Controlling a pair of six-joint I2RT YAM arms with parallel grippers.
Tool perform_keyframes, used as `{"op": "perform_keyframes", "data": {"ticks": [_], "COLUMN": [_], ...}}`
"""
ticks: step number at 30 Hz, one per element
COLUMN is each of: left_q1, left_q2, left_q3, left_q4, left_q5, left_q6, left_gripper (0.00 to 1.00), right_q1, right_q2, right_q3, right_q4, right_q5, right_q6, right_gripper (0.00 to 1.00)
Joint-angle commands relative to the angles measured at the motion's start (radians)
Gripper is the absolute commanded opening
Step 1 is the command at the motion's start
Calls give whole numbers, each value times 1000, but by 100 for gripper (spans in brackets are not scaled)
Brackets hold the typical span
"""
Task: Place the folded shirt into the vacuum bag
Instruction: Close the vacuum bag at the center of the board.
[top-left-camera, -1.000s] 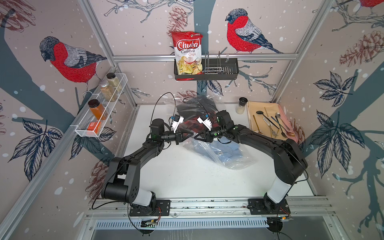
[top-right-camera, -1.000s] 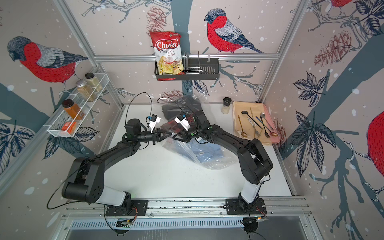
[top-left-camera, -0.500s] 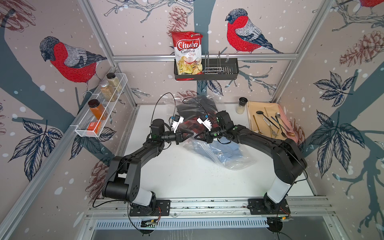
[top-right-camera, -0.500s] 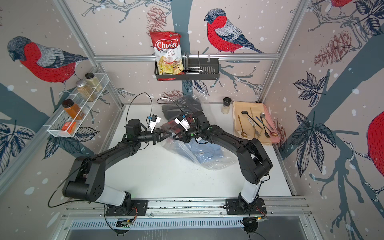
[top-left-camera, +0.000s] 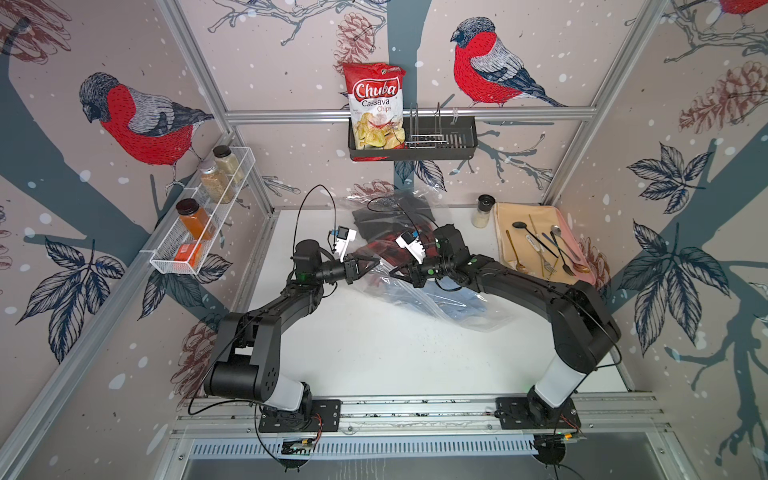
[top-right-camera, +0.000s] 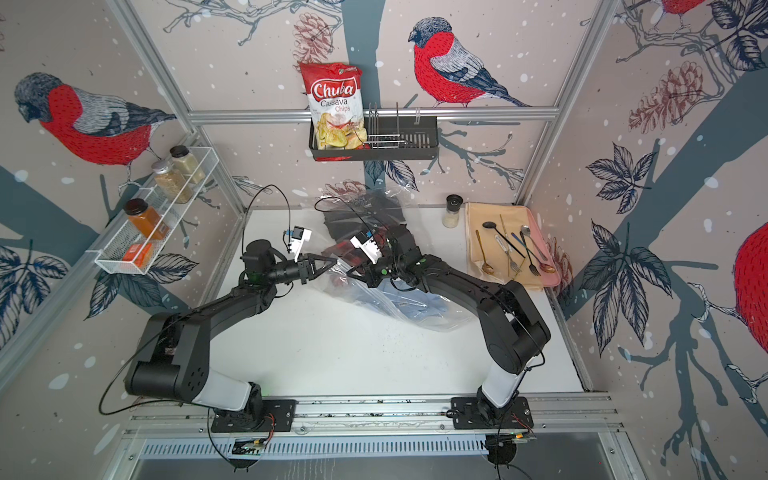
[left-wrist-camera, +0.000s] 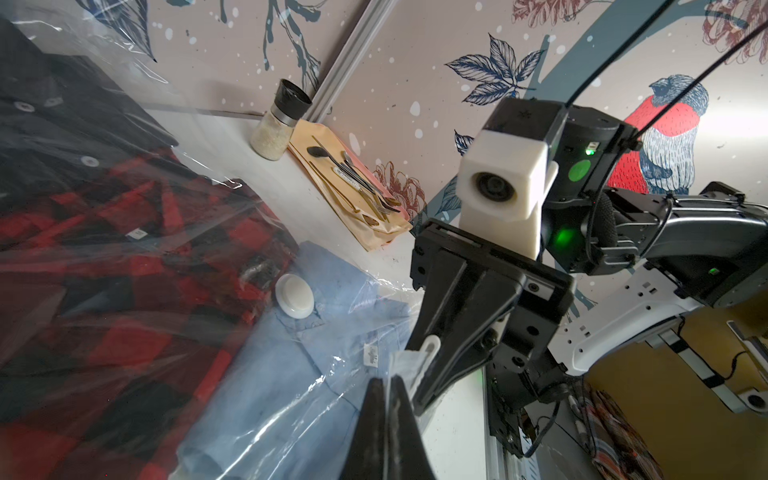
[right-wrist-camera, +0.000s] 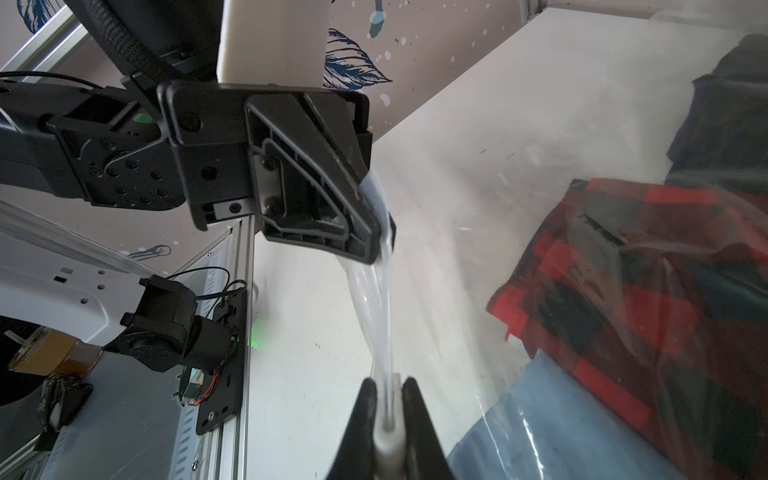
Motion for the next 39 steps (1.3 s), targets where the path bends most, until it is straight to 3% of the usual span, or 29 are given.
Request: {"op": "perform_keyframes", "data": {"ticks": [1,22,39], "left_q1": [25,129,248], "left_q2": [-15,-52,-4], "left_q3": [7,58,67], "left_q4": [100,30,151], "left_q5": [-143,-250,-296], "left_q6": [-36,-82,-259], "left_gripper": [0,0,0], "right_q1": [-8,-5,15], "right_q2": [-28,-162,-248], "right_q3": [-24,-123,-199], "right_q4": [-93,-154,-190], "right_q5": [33,166,256], "right_q6": [-20,1,31], "right_gripper": [0,0,0]}}
